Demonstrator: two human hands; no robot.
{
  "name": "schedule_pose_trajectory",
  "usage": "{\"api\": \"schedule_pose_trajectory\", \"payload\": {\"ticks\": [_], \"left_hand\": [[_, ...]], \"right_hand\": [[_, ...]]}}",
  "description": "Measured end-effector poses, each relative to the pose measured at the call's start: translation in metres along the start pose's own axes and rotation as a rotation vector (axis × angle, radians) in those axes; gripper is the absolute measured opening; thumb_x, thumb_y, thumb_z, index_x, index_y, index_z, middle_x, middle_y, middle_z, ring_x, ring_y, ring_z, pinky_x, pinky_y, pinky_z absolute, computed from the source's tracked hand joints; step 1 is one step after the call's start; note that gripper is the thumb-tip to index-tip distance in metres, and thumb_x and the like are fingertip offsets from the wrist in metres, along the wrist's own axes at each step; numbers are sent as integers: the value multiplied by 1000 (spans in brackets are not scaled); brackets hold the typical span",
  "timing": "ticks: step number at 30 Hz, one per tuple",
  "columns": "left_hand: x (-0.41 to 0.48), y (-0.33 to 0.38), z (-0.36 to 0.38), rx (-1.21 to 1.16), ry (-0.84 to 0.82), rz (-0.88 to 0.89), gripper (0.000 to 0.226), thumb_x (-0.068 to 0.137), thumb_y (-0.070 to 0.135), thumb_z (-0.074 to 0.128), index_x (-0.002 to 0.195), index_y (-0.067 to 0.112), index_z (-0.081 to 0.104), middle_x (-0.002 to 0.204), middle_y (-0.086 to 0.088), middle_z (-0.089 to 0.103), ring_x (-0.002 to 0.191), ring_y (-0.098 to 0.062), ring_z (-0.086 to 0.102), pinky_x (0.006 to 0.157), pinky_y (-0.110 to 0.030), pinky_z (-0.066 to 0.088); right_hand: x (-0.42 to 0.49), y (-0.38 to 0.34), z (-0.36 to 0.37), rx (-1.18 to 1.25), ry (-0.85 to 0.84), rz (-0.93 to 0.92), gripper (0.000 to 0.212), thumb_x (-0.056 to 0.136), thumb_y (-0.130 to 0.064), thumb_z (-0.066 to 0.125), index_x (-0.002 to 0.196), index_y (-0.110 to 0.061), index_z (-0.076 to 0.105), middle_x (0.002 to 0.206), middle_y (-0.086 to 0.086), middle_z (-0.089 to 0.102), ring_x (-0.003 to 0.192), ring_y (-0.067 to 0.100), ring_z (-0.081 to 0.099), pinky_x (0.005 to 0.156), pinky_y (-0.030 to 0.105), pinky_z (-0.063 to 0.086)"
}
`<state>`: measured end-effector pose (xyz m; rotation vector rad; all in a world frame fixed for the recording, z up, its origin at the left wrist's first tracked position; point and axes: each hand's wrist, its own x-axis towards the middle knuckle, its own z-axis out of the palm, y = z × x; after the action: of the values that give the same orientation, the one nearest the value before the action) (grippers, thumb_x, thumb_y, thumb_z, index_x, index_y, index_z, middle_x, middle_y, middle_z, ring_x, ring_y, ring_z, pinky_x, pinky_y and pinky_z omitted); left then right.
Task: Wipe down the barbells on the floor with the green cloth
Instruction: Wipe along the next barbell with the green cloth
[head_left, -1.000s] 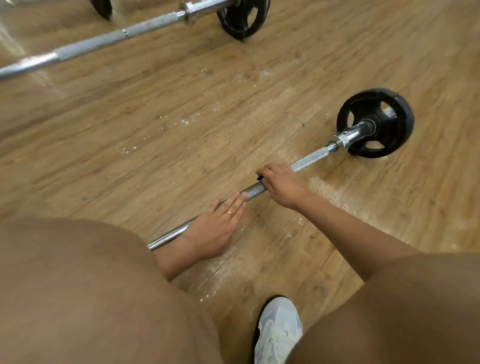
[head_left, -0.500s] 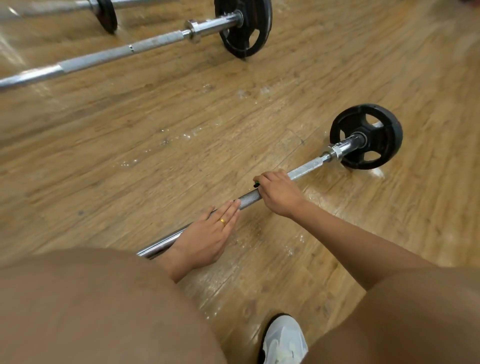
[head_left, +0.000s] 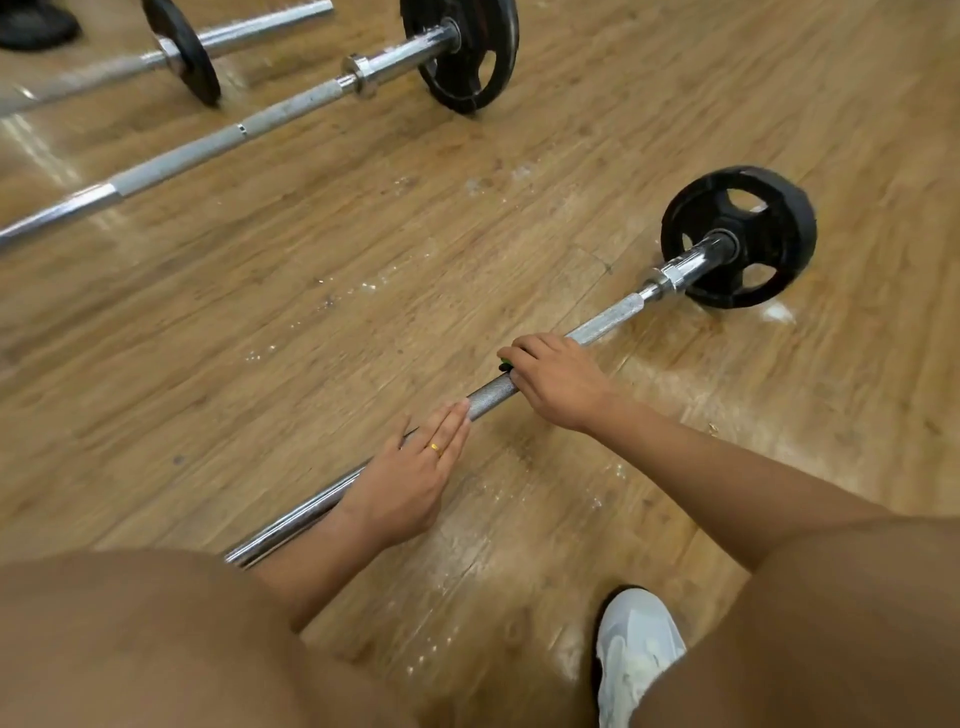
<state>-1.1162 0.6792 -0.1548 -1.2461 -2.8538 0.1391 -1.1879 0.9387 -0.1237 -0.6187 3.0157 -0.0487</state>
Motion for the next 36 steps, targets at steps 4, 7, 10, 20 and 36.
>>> {"api": "schedule_pose_trajectory", "payload": {"ticks": [4, 7, 10, 20, 36], "left_hand": [[2, -3, 3, 19, 8, 13, 75, 88, 22, 49, 156, -2, 26, 166, -21, 8, 154, -31, 19, 113, -55, 38], [4, -7, 3, 19, -41, 1, 82, 87, 23, 57, 157, -3, 22, 167, -22, 5, 155, -31, 14, 112, -57, 38], [5, -12, 3, 28, -77, -12, 88, 87, 22, 57, 158, -2, 11, 168, -20, -5, 156, -31, 4, 113, -58, 35], [14, -15, 7, -10, -75, -128, 87, 83, 25, 54, 158, -1, 18, 169, -16, 3, 155, -29, 18, 111, -56, 35], [33, -5, 2, -76, -111, -373, 90, 82, 30, 60, 156, -4, 23, 166, -22, 13, 151, -36, 24, 113, -57, 33]], "right_hand": [[0, 3, 7, -21, 85, -8, 33, 104, -32, 39, 133, -22, 53, 127, -3, 58, 119, 22, 52, 92, 39, 37], [4, 6, 11, 13, 129, -10, 34, 104, -31, 41, 132, -20, 55, 125, -2, 59, 116, 22, 53, 95, 39, 37], [11, 4, 17, 100, 156, -34, 34, 103, -24, 45, 132, -10, 58, 124, 6, 61, 114, 28, 54, 102, 39, 36], [33, 12, 24, 234, 220, -53, 32, 104, -18, 48, 125, 0, 62, 118, 15, 63, 111, 34, 55, 110, 44, 34], [61, 25, 33, 316, 247, -62, 30, 105, -18, 48, 122, 1, 63, 117, 16, 62, 115, 36, 54, 122, 47, 13]]}}
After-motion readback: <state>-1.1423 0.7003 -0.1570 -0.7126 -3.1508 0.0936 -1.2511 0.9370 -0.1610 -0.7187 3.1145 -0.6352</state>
